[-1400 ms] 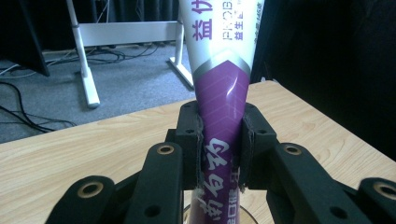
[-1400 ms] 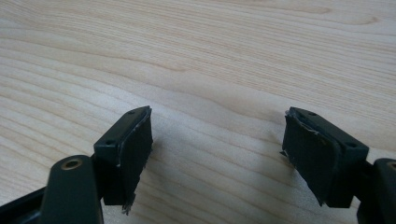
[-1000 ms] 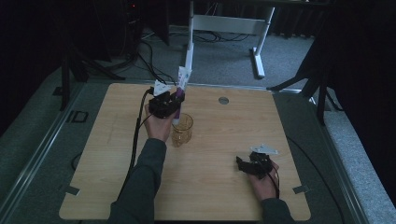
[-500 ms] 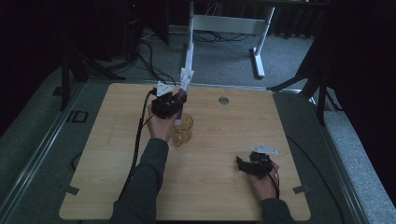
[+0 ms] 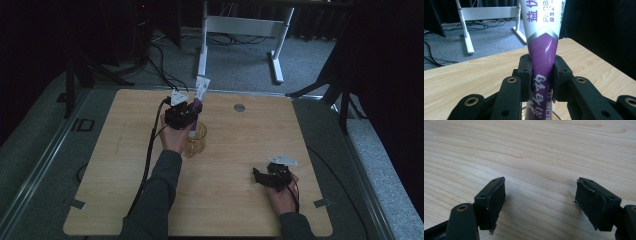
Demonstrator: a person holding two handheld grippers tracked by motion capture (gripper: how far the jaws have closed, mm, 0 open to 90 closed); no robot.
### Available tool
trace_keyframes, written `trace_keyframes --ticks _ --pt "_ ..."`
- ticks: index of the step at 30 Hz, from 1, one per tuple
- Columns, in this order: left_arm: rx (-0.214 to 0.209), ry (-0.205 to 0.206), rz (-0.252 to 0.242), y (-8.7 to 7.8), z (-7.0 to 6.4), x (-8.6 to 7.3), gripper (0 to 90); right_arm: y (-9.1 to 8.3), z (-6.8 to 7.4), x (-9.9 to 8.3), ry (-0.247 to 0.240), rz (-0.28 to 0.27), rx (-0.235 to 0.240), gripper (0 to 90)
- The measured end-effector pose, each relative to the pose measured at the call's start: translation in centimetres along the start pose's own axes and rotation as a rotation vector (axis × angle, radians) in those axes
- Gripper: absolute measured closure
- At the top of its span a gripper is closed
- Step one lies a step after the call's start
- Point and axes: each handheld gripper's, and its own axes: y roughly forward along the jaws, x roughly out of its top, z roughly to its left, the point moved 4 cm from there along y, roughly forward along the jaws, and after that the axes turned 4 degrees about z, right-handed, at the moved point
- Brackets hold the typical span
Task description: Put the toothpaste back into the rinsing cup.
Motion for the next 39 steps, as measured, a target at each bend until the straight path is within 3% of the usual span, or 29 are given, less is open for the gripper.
trace_keyframes --ticks 39 --pt "-0.015 0.031 0.034 0.4 -0.6 -1.9 72.1 0.0 0.0 0.0 0.0 0.0 0.0 24.2"
